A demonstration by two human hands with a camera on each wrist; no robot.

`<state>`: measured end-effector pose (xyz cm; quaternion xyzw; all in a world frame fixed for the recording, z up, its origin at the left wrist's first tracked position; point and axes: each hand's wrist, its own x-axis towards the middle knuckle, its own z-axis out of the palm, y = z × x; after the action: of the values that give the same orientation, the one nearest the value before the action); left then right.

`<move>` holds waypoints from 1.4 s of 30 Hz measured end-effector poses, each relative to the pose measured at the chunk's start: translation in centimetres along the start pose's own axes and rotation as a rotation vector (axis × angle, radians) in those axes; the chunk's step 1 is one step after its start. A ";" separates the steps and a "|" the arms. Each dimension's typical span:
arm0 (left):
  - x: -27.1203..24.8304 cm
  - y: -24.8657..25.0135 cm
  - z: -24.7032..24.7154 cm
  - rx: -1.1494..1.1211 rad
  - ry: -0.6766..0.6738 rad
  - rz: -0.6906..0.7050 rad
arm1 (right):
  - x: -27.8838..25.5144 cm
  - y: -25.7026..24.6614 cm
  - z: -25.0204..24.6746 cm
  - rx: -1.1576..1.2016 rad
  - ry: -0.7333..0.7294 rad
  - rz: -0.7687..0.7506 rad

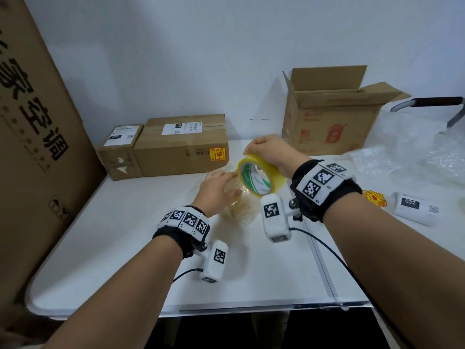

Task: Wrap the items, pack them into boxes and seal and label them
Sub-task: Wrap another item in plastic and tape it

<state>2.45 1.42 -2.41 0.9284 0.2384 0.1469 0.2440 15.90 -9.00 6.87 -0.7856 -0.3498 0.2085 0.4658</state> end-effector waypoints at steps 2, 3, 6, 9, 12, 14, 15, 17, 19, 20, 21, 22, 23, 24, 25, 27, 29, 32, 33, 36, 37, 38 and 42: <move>-0.2 0.4 0.3 -0.046 0.057 0.075 | 0.1 -0.6 0.2 -0.010 0.021 -0.021; -0.3 0.5 0.5 -0.071 0.069 0.094 | 0.2 -0.7 0.4 -0.020 0.030 -0.020; -0.6 0.7 0.4 -0.309 0.016 0.043 | 0.1 -0.6 1.3 -0.068 0.055 -0.020; -0.3 0.6 -1.1 -0.651 -0.054 -0.074 | 0.1 -0.5 2.1 -0.172 0.084 -0.044; 0.2 0.5 -3.1 -0.807 -0.125 -0.166 | 0.1 -0.7 2.4 -0.230 0.085 -0.046; 0.5 0.5 -4.3 -0.763 -0.177 -0.187 | 0.2 -0.8 2.5 -0.239 0.069 -0.034; 0.8 0.5 -4.8 -0.706 -0.172 -0.178 | 0.2 -0.8 2.5 -0.245 0.065 -0.028; 1.2 0.8 -6.0 -0.663 -0.052 -0.158 | 0.2 -0.9 2.5 -0.259 0.068 -0.026; 1.8 1.3 -6.9 -0.752 0.082 -0.168 | 0.1 -0.8 2.5 -0.255 0.071 -0.021; 2.0 1.8 -7.2 -0.795 0.086 -0.166 | 0.1 -0.8 2.5 -0.250 0.069 -0.018; 2.1 2.0 -7.3 -0.815 0.047 -0.164 | 0.1 -0.8 2.5 -0.245 0.065 -0.014; 2.2 2.4 -7.3 -0.805 -0.018 -0.169 | 0.1 -0.8 2.5 -0.245 0.062 -0.012; 2.3 2.6 -7.3 -0.775 -0.074 -0.174 | 0.0 -0.9 2.4 -0.248 0.058 -0.011; 2.2 2.8 -7.2 -0.749 -0.099 -0.185 | 0.0 -0.9 2.4 -0.248 0.055 -0.011; 2.3 2.8 -7.2 -0.732 -0.096 -0.199 | -0.1 -0.9 2.4 -0.244 0.053 -0.013; 2.5 2.9 -7.1 -0.707 -0.080 -0.225 | -0.1 -0.9 2.4 -0.243 0.050 -0.015; 2.6 2.9 -7.1 -0.662 -0.113 -0.251 | -0.1 -0.8 2.4 -0.246 0.044 -0.015; 2.6 2.9 -7.3 -0.680 -0.140 -0.257 | -0.1 -0.9 2.3 -0.237 0.040 -0.006; 2.6 3.0 -7.3 -0.684 -0.131 -0.248 | -0.1 -0.9 2.2 -0.234 0.037 -0.004; 2.9 3.3 -6.5 -0.568 -0.074 -0.222 | 0.1 -1.1 2.2 -0.237 0.031 0.007; 3.0 3.3 -6.2 -0.506 -0.054 -0.221 | 0.1 -1.1 2.2 -0.242 0.031 0.012; 3.2 3.2 -5.8 -0.465 -0.040 -0.220 | 0.1 -1.1 2.1 -0.254 0.029 0.019; 4.0 2.8 -5.5 -0.524 -0.117 -0.206 | -0.1 -0.2 1.4 -0.237 -0.050 0.056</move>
<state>4.69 3.39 4.32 0.8115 0.2709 0.1244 0.5025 14.89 -8.20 6.37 -0.8391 -0.3615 0.1981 0.3550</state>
